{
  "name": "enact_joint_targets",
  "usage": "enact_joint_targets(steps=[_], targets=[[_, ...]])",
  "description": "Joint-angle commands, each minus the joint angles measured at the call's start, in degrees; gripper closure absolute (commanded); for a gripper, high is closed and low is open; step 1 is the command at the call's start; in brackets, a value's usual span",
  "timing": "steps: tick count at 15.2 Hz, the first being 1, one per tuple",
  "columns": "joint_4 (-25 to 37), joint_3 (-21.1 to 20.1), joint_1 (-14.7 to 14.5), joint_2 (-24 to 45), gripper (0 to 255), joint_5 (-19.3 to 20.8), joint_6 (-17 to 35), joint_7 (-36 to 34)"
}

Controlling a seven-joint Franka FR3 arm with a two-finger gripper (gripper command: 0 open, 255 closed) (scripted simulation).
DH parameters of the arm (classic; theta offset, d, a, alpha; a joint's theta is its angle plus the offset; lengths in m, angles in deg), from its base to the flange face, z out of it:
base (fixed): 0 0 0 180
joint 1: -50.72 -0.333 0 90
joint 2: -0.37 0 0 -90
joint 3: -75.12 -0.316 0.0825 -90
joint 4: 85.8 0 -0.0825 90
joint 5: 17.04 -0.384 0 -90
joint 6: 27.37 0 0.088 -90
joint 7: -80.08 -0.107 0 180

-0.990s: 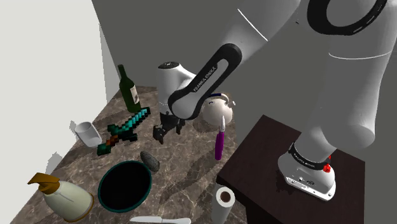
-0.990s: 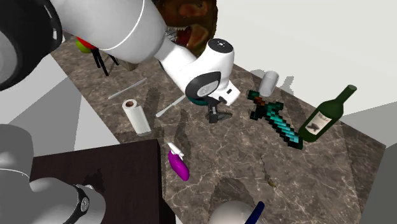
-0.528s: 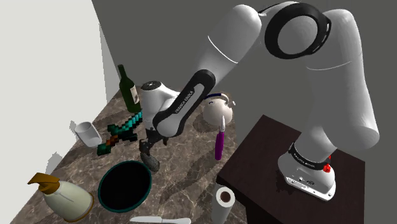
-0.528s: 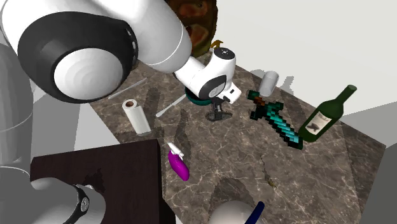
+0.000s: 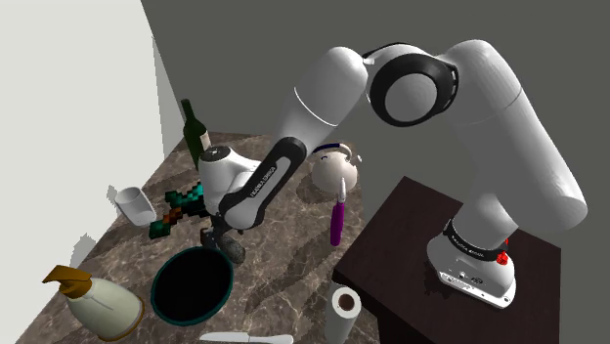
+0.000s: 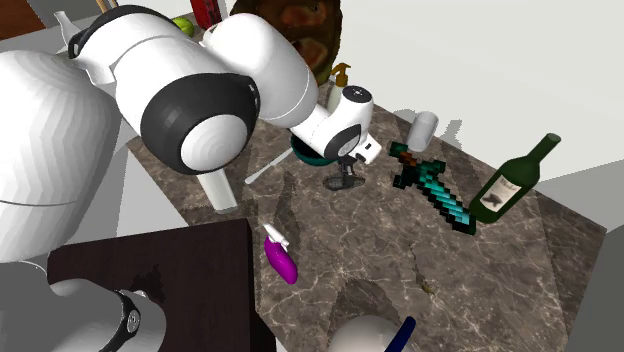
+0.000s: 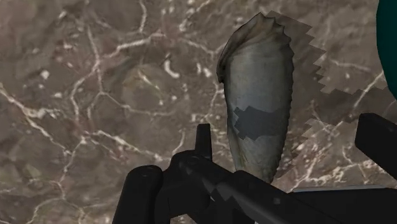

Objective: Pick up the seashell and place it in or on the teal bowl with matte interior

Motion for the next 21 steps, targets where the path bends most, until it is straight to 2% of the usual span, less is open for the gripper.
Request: enact_joint_targets(steps=[1,11,12,21], targets=[[0.6,0.1,-0.3,1.4,0,0.1,0.7,-0.1],[1.7,0.4,-0.7,3.3,0,0.2,1.5,-0.1],[1.7,0.4,-0.8,3.3,255,0.2,1.4,-0.1],[1.7,0.4,-0.7,3.3,255,0.2,1.5,-0.1]])
